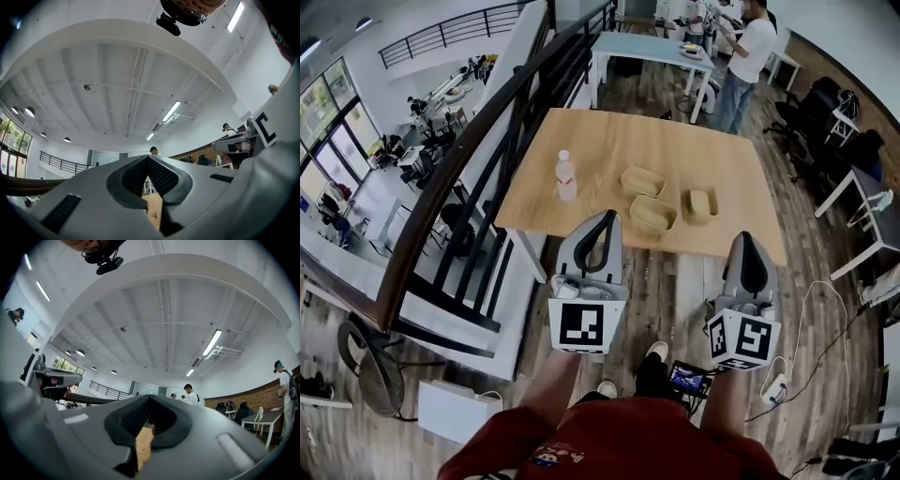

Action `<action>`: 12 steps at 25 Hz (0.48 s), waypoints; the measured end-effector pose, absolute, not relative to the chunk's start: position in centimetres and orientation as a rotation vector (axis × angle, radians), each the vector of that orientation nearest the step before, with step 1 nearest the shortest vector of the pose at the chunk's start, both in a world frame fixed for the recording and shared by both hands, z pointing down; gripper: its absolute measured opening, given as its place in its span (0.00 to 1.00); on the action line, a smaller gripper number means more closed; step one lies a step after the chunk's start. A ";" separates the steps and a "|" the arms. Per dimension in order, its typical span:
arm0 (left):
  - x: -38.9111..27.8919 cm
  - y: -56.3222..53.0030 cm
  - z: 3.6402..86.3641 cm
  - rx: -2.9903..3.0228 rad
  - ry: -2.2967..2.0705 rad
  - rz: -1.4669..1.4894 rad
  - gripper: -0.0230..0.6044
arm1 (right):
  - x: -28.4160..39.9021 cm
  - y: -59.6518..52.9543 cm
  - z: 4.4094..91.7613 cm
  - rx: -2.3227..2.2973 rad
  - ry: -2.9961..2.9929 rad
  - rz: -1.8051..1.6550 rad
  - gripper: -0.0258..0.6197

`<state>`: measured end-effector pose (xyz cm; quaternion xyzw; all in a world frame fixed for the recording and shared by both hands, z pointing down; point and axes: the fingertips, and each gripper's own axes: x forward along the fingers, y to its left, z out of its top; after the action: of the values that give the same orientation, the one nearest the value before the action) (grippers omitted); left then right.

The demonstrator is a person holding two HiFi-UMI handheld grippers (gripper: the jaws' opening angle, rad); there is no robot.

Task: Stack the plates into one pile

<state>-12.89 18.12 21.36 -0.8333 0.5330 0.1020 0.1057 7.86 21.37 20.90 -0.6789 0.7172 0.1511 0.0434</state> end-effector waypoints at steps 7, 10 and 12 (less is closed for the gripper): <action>-12.0 16.2 22.1 -2.460 1.577 0.279 0.04 | 8.8 19.1 21.8 -2.074 2.210 0.439 0.05; -11.6 14.7 22.3 -2.453 1.578 0.257 0.04 | 9.2 17.2 22.1 -2.055 2.206 0.426 0.05; -11.1 13.3 22.4 -2.448 1.581 0.242 0.04 | 9.6 15.7 22.4 -2.044 2.204 0.410 0.05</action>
<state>-11.13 13.27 22.41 -0.8322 0.5374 0.0821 0.1088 9.56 15.69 22.45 -0.6728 0.7254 0.1349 0.0541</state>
